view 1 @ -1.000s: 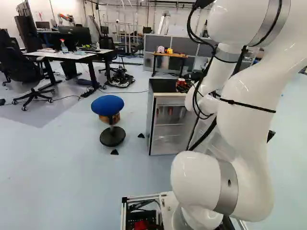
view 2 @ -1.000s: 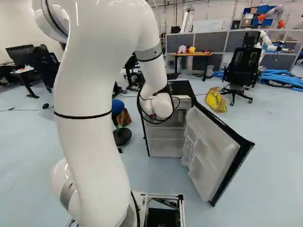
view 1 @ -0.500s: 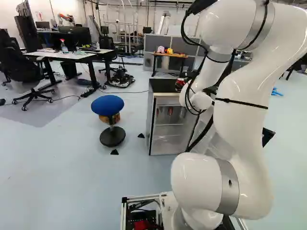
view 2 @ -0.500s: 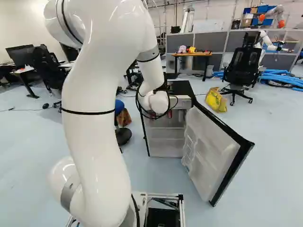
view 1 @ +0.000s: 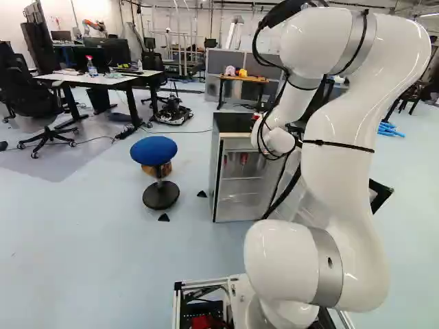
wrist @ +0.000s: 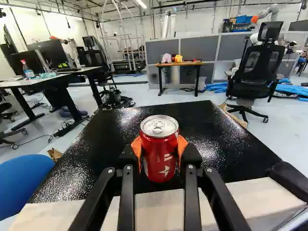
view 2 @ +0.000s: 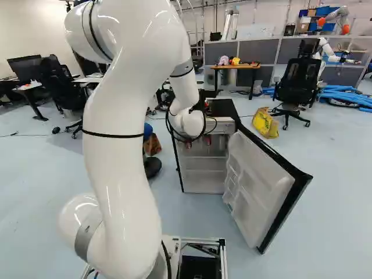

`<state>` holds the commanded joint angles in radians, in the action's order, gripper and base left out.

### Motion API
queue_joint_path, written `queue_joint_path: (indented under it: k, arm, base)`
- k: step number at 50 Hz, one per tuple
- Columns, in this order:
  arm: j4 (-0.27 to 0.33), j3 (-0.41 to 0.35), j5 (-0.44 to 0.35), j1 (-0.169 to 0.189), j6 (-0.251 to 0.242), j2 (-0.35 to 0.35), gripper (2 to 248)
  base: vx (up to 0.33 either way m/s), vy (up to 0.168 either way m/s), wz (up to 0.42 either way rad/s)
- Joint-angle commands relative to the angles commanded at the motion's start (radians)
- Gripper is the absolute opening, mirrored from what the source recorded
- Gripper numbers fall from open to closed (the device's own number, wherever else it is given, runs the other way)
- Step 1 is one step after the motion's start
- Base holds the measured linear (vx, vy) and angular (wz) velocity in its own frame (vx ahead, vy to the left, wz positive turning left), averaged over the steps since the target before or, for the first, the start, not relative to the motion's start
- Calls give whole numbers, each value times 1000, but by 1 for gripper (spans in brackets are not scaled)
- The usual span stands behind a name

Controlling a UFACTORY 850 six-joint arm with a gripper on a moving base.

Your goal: Grab a drink from the fridge

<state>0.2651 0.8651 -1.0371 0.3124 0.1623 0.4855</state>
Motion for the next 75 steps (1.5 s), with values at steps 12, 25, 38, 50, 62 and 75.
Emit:
queue_joint_path:
  k: [12, 25, 38, 50, 62, 75]
  arm:
    - [0, 0, 0, 0, 0, 0, 98]
    - [0, -1, 0, 0, 0, -1, 196]
    - [0, -51, 0, 8, 0, -39, 247]
    - [0, -116, 0, 21, 0, -90, 247]
    - [0, -166, 12, 48, 0, -148, 247]
    - [-4, -197, 94, 87, 0, -202, 247]
  base:
    - [0, 0, 0]
    - [0, 0, 0]
    - [0, 0, 0]
    - [0, 0, 0]
    - [0, 0, 0]
    - [0, 0, 0]
